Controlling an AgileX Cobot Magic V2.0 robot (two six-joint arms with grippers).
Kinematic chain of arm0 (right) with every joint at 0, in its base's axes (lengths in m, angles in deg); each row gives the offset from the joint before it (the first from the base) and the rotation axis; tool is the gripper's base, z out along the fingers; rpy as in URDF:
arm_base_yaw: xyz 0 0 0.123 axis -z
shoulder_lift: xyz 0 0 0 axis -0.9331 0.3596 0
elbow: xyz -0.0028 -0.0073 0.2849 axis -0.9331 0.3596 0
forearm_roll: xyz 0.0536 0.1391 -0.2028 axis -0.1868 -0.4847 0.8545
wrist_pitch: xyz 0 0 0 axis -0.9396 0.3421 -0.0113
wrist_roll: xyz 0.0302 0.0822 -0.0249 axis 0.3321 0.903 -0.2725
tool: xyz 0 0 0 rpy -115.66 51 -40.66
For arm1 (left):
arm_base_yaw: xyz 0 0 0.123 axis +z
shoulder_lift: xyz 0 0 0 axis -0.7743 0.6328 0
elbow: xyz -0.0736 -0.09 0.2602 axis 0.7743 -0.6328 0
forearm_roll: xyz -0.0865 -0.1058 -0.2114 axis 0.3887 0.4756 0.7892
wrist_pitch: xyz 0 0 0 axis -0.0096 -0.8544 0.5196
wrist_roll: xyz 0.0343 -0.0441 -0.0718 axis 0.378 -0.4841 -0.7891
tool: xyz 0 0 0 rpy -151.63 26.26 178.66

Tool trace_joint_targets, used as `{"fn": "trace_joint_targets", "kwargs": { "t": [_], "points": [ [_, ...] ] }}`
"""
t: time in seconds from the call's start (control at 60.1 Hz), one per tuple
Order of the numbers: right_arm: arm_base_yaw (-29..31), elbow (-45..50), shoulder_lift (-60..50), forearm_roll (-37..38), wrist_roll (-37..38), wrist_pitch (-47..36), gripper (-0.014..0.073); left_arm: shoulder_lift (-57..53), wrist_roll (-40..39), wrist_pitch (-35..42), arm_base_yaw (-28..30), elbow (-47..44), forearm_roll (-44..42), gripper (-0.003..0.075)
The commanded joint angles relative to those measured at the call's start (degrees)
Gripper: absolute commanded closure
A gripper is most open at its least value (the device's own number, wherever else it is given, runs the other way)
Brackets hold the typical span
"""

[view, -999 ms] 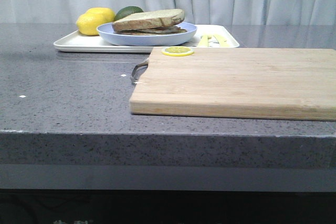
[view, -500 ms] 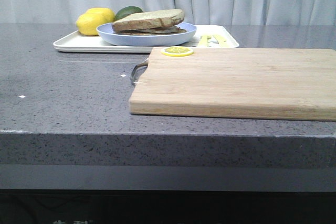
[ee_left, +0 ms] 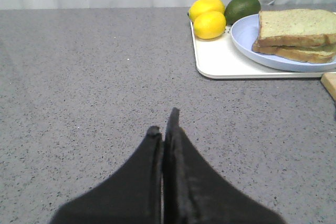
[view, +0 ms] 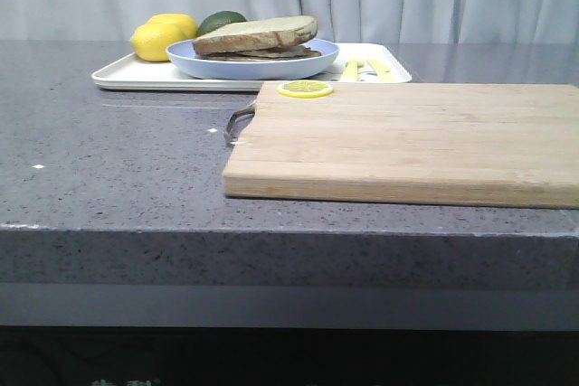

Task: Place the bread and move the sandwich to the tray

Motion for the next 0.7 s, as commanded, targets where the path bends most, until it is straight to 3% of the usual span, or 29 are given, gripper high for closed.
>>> {"fn": "trace_joint_targets", "kwargs": {
  "t": [0.0,0.683],
  "points": [
    [0.5,-1.5,0.6,-0.1,-0.3,-3.9,0.0671,-3.5,-0.6,5.9,0.1,0.0,0.7,0.0739],
    [0.5,-1.5,0.6,-0.1,-0.3,-3.9,0.0671,-6.9,-0.6,6.1,0.1,-1.6,0.7,0.0739]
  ]
}}
